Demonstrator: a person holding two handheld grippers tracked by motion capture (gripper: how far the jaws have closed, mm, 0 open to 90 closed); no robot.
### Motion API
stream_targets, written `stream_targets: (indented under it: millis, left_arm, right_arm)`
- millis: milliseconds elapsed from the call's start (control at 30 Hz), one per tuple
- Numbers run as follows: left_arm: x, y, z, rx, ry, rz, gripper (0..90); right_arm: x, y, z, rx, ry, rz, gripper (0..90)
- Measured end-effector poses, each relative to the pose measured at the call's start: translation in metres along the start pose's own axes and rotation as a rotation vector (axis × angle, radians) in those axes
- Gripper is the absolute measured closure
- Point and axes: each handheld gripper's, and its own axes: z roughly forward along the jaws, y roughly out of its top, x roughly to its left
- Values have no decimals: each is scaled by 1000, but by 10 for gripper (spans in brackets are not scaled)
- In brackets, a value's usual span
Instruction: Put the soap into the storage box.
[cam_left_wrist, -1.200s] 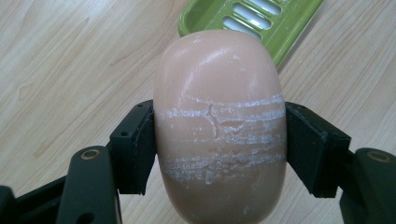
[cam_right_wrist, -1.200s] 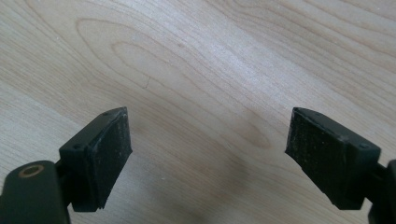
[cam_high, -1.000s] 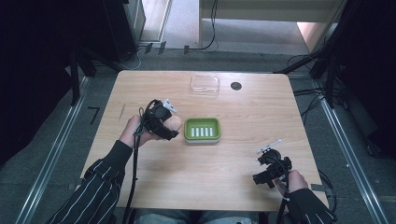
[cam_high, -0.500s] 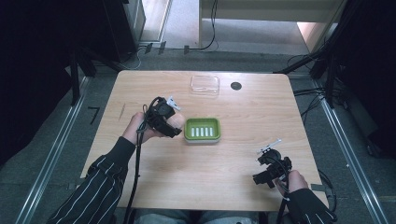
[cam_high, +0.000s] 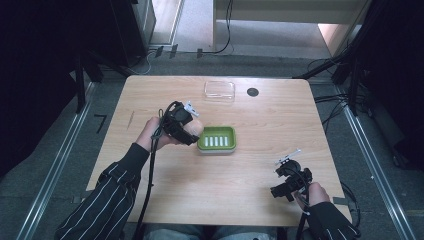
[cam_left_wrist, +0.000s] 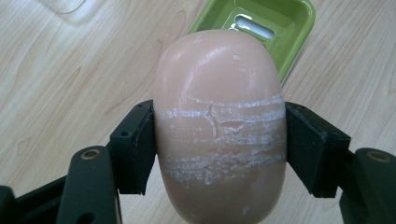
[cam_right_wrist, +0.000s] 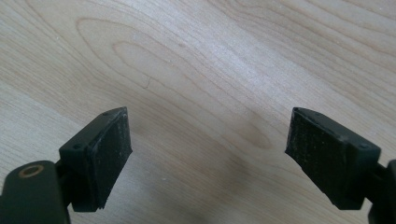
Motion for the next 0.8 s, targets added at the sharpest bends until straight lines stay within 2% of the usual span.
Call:
stream_targets:
  millis: [567,800]
  left_arm:
    - [-2,18,10,-7,-24,45,325]
    - [-1,24,15,-11,-18,62,325]
  right_arm:
    - [0,0,0,2,2,-3,145]
    - [0,0,1,2,3,-3,146]
